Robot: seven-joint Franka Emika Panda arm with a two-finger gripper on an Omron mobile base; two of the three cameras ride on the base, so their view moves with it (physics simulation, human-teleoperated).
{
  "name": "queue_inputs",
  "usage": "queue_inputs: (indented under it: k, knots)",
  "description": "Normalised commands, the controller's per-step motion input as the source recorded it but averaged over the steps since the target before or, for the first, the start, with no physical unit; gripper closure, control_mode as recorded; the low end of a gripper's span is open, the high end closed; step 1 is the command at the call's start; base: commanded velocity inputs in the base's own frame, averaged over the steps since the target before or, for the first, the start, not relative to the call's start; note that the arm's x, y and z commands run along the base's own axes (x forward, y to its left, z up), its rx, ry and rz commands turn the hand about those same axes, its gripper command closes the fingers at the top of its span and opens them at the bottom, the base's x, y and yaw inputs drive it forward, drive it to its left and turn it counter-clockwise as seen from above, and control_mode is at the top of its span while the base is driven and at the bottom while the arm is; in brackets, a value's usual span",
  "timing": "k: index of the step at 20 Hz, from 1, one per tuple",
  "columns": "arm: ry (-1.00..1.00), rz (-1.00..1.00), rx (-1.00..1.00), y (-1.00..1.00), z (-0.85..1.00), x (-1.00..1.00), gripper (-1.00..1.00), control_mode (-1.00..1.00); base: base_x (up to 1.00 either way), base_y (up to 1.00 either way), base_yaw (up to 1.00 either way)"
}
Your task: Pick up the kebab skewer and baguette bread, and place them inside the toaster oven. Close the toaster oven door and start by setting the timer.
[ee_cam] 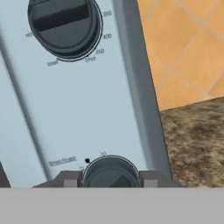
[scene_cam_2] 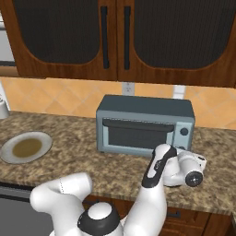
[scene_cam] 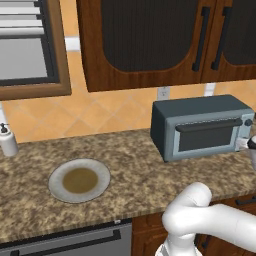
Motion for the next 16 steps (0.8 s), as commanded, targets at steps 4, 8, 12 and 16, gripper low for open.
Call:
queue_inputs:
  k: [4, 8, 12, 16]
  knots:
    - [0.00, -0.05, 0.27, -0.04, -0.03, 0.00, 1.00, -1.00, 0.00, 0.00, 0.00]
    - [0.00, 0.00, 0.31, -0.21, -0.08, -0.01, 1.00, -1.00, 0.00, 0.00, 0.00]
    - [-0.01, -0.05, 0.31, -0.04, -0.03, 0.00, 1.00, -1.00, 0.00, 0.00, 0.00]
    - [0.00, -0.08, 0.31, 0.00, 0.00, 0.00, 1.00, -1.00, 0.00, 0.00, 0.00]
